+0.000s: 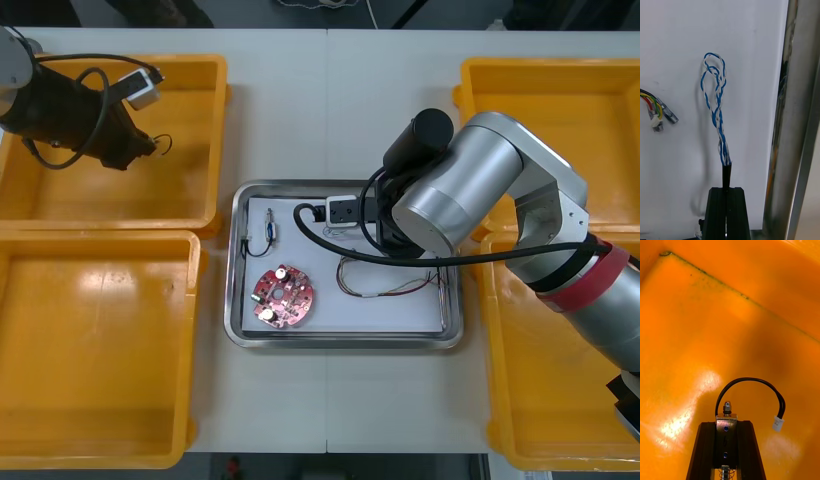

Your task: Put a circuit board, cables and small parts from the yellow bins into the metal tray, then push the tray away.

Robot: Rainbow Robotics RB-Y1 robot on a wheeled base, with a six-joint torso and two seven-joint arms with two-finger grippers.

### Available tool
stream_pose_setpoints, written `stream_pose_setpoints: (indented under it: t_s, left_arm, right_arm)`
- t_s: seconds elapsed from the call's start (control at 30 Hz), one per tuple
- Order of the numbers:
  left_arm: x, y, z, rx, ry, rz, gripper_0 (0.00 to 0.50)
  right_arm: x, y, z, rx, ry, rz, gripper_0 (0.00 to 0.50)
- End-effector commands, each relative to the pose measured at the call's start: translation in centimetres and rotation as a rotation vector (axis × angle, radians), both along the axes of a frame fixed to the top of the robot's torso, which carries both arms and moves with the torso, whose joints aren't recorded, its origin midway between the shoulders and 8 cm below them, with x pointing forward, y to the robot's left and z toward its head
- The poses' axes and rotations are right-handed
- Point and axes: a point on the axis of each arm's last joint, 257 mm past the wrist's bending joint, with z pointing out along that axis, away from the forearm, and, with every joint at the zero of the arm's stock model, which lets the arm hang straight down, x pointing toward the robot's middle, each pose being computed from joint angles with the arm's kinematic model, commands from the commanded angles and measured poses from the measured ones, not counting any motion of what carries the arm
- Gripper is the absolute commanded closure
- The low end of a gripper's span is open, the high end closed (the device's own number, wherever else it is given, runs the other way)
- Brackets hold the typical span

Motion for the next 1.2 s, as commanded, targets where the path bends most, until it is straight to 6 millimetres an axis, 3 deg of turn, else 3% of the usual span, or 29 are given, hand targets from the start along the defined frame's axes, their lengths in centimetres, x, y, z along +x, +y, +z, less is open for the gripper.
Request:
stream_pose_setpoints:
  t_s: [0.03, 0.17, 0.23, 0.3, 0.37, 0.43, 0.73, 1.2]
  left_arm:
    - [0.8, 1.0, 6.8, -0.091, 0.003, 0.173, 0.500]
    - [-0.8, 0.4, 8.5, -0.076, 0.059, 0.244, 0.500]
    - [-1.5, -0.1, 9.2, -0.070, 0.078, 0.272, 0.499]
    - [-2.5, -1.0, 9.9, -0.068, 0.096, 0.303, 0.499]
    - [-3.1, -1.3, 10.1, -0.074, 0.109, 0.320, 0.500]
    - [-3.6, -1.5, 10.1, -0.082, 0.120, 0.332, 0.499]
    - [-5.8, -3.2, 10.3, -0.092, 0.149, 0.360, 0.500]
    - [-8.2, -6.8, 10.5, -0.109, 0.193, 0.465, 0.498]
  right_arm:
    - [0.0, 0.5, -1.4, -0.009, 0.012, 0.021, 0.500]
    - [0.0, 0.0, -1.7, -0.016, 0.021, 0.006, 0.497]
    - [-0.1, -0.1, -1.7, -0.022, 0.026, 0.002, 0.427]
    - [-0.2, -0.3, -1.8, -0.024, 0.032, -0.005, 0.148]
    - [-0.3, -0.4, -1.9, -0.028, 0.036, -0.011, 0.044]
    - [-0.3, -0.5, -1.8, -0.030, 0.034, -0.013, 0.000]
    - [-0.5, -0.4, -1.4, -0.025, 0.032, -0.022, 0.000]
    - [-1.7, -0.9, 1.6, -0.063, -0.006, -0.041, 0.000]
